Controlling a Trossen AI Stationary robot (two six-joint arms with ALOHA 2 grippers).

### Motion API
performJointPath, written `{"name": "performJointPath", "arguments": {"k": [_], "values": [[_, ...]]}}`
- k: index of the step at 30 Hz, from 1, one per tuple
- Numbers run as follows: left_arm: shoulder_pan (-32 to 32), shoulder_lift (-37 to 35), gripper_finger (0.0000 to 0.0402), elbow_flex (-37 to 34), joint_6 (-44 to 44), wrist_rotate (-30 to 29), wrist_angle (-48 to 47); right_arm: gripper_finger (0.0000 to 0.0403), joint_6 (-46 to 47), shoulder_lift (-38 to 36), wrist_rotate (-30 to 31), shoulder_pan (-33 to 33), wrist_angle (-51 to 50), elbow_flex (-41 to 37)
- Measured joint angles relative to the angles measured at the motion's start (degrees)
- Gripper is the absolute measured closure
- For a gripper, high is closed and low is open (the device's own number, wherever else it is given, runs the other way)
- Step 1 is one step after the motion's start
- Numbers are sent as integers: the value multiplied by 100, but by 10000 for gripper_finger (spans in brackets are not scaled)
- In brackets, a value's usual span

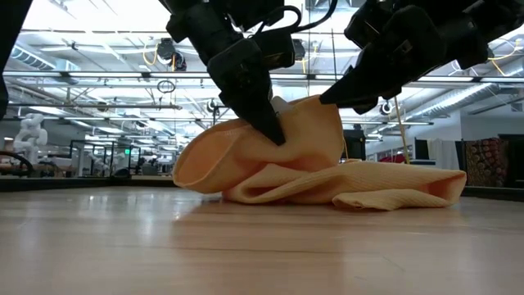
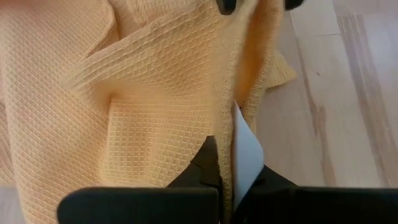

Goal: Roll towel
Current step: Roll the yellow towel

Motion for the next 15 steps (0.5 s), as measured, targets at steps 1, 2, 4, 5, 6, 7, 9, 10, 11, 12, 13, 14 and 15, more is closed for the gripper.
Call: {"name": "performJointPath", "arguments": {"k": [1,2,4,5,6,7,9,10,11,12,13,14,15], "values": [[0,0,399,0,0,0,0,320,-2,0,4,0,0,0],[0,0,399,0,-2,0,0,328,-21,0,4,0,0,0],[0,0,399,0,-2,2,0,342,-42,0,1,0,0,0],[0,0,399,0,-2,2,0,347,-43,0,0,0,0,0],[0,0,399,0,-2,2,0,351,-44,0,0,0,0,0],[0,0,399,0,-2,3,0,354,-44,0,0,0,0,0],[0,0,399,0,-2,4,0,355,-44,0,-1,0,0,0],[0,0,399,0,-2,4,0,355,-46,0,-1,0,0,0],[0,0,399,0,-3,5,0,353,-44,0,-2,0,0,0],[0,0,399,0,-4,4,0,351,-46,0,-2,0,0,0],[0,0,399,0,-4,6,0,348,-46,0,0,0,0,0],[0,0,399,0,-4,7,0,346,-46,0,0,0,0,0],[0,0,399,0,-4,7,0,344,-46,0,-4,0,0,0]]}}
